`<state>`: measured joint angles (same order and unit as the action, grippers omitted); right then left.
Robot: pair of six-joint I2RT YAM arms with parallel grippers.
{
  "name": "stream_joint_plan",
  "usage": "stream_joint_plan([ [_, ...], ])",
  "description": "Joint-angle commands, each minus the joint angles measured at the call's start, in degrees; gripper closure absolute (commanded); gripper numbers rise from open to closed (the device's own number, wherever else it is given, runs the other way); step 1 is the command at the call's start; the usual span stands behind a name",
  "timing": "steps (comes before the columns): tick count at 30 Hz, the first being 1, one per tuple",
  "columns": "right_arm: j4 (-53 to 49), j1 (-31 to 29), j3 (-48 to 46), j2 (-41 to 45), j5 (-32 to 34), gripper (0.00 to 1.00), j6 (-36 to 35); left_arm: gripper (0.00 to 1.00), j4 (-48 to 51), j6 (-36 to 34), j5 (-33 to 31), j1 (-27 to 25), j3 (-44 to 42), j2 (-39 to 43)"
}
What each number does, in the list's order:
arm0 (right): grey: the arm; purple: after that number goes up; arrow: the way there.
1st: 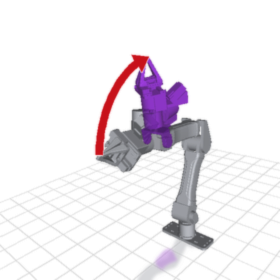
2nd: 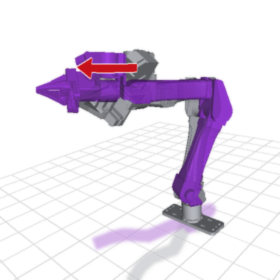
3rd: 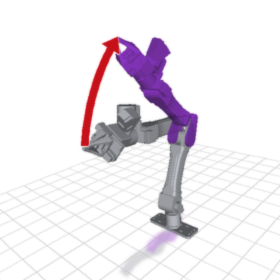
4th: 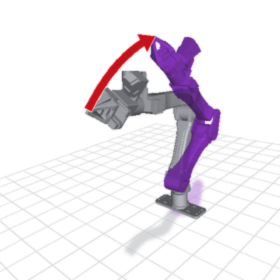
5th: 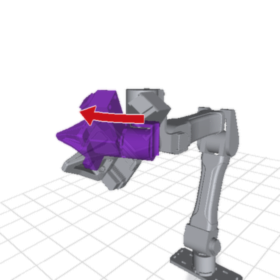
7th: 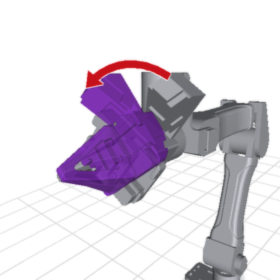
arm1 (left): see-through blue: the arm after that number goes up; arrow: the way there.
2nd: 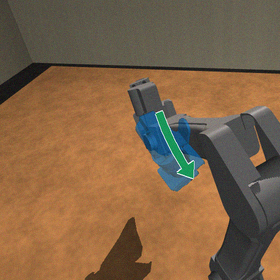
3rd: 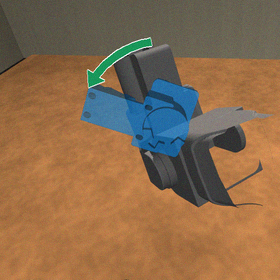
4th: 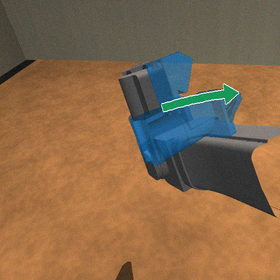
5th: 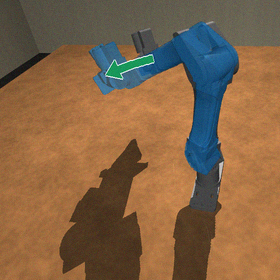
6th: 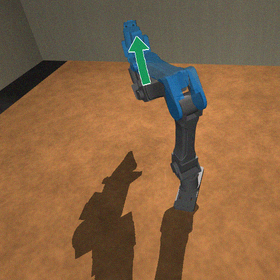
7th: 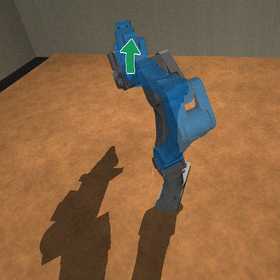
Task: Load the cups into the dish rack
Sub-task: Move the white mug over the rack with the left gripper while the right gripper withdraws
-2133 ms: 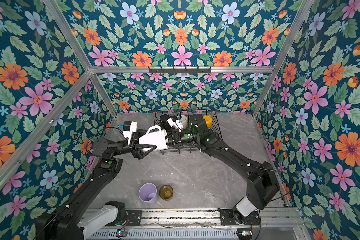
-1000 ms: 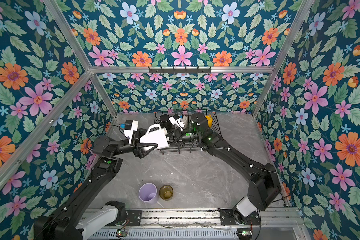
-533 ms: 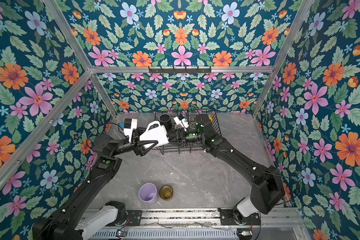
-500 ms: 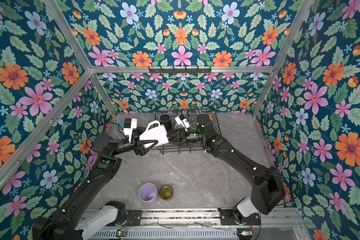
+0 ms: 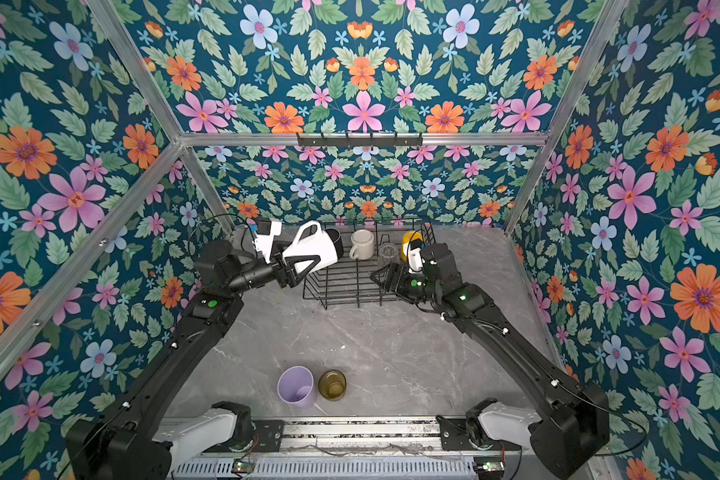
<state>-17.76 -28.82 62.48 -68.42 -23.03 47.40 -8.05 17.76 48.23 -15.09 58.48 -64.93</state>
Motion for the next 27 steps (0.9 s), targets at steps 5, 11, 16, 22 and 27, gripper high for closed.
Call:
stream_joint_plan([
  [5, -5.25, -0.12, -5.36, 7.1, 17.66, 0.01, -6.98, 1.0, 17.26, -5.26, -11.13, -0.26, 8.89, -6.33],
  [11, -6.15, -0.13, -7.8, 11.48, 21.08, 0.01, -8.4, 1.0, 28.53, -7.48, -18.14, -2.57, 17.49, -14.24],
  [16, -8.7, -0.15, -8.43, 13.34, 21.69, 0.01, -9.44, 1.0, 40.48, -10.64, -26.39, -5.86, 27.94, -23.19],
  [22, -10.04, -0.1, -8.95, 15.04, 21.71, 0.01, -10.35, 1.0, 51.04, -13.45, -36.06, -9.5, 38.73, -33.07],
  [27, -11.13, -0.09, -10.03, 16.42, 21.77, 0.01, -10.56, 1.0, 54.89, -14.72, -41.03, -11.77, 44.15, -39.1],
])
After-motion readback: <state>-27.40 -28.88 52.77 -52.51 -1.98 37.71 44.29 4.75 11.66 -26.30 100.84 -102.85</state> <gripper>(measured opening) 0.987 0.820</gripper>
